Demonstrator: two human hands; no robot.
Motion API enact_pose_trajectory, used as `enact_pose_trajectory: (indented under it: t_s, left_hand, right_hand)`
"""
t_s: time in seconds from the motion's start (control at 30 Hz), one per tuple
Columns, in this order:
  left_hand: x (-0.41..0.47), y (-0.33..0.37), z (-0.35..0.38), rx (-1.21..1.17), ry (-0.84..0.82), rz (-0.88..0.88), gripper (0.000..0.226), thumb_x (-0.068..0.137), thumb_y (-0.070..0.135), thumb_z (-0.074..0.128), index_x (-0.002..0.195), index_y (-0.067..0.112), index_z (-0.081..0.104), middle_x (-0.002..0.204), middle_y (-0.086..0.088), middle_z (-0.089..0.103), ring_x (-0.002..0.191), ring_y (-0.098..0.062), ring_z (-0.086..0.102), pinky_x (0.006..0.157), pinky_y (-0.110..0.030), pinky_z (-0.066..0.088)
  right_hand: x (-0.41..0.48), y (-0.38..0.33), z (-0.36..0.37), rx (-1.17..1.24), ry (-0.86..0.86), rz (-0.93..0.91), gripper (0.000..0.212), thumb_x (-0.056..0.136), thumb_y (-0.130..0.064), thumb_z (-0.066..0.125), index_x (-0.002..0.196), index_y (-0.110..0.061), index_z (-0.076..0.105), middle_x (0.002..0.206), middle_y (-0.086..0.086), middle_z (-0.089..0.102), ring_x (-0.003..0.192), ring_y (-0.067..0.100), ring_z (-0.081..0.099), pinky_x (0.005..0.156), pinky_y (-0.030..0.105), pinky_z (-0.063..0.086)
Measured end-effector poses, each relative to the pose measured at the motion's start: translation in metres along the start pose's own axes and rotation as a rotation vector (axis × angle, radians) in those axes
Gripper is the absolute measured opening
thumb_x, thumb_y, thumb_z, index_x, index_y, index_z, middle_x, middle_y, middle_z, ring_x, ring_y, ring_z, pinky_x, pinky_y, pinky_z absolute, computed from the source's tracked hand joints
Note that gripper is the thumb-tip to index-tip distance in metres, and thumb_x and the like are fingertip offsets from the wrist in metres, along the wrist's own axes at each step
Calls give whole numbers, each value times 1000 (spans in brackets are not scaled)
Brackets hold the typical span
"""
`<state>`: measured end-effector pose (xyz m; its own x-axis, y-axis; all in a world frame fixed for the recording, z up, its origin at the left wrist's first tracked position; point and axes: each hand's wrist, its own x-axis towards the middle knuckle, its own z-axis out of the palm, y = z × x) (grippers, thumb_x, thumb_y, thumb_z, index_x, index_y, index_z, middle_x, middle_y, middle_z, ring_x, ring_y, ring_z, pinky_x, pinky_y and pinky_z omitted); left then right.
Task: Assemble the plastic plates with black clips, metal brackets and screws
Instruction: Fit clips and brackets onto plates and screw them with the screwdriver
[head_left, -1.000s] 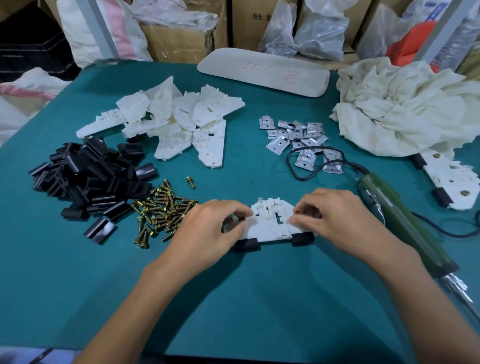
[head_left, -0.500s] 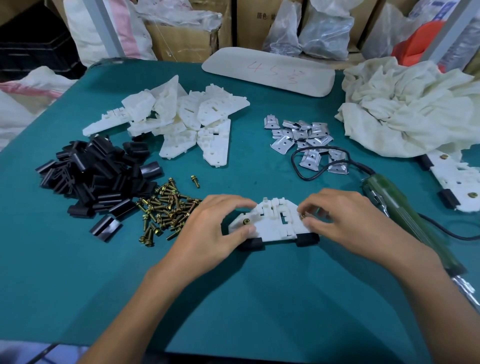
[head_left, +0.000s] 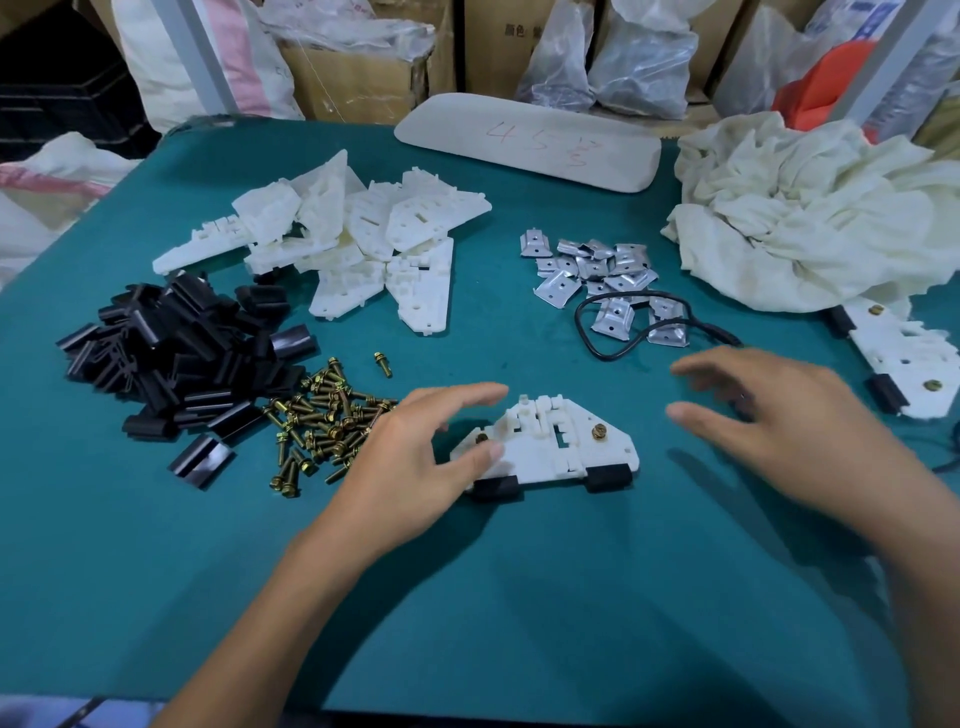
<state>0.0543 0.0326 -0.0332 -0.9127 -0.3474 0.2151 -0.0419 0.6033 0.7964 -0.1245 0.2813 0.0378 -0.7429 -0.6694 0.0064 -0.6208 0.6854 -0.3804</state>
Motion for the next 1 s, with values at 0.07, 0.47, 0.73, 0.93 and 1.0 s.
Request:
enact_pose_trajectory:
  t_s: [0.07, 0.47, 0.73, 0.93, 1.0]
  left_hand:
    - [4, 1, 0, -48, 100, 10, 34, 90, 24, 74, 115, 45, 65, 110, 28, 66, 107, 0, 59, 85, -10, 42]
    - [39, 9, 23, -96, 178, -27, 47, 103, 50, 44, 64, 24, 49, 54, 15, 48, 53, -6, 43, 53, -14, 30]
    - [30, 1, 32, 255, -232, 24, 100, 54, 97, 58, 137, 45, 38, 133, 28, 42, 124, 2, 34, 99, -21, 27]
    - [33, -7, 38, 323, -228, 27, 99, 59, 84, 68, 142, 39, 39, 130, 22, 50, 108, 4, 31, 94, -25, 30]
    - [33, -7, 36, 266, -220, 2, 97, 59, 79, 73, 142, 40, 41, 129, 22, 51, 110, 2, 35, 97, -26, 34]
  right_hand:
    - [-8, 25, -9, -63, 99, 105, 40, 84, -60, 60, 120, -42, 60, 110, -7, 68, 96, 17, 62, 84, 36, 45]
    - [-42, 82, 0, 274, -14, 561, 53, 61, -64, 84, 92, -23, 69, 80, 0, 72, 68, 21, 66, 63, 34, 48]
    - [-36, 33, 7, 1745, 135, 297, 49, 61, -48, 90, 97, -22, 67, 89, 2, 66, 66, 14, 57, 57, 24, 53]
    - [-9, -15, 6, 1901, 135, 98, 65, 68, -72, 72, 107, -21, 58, 80, -9, 59, 62, 5, 55, 60, 21, 51]
    - [2, -25, 6, 1851, 215, 85, 60, 75, -70, 60, 106, -20, 61, 77, -9, 59, 64, 6, 58, 62, 23, 53]
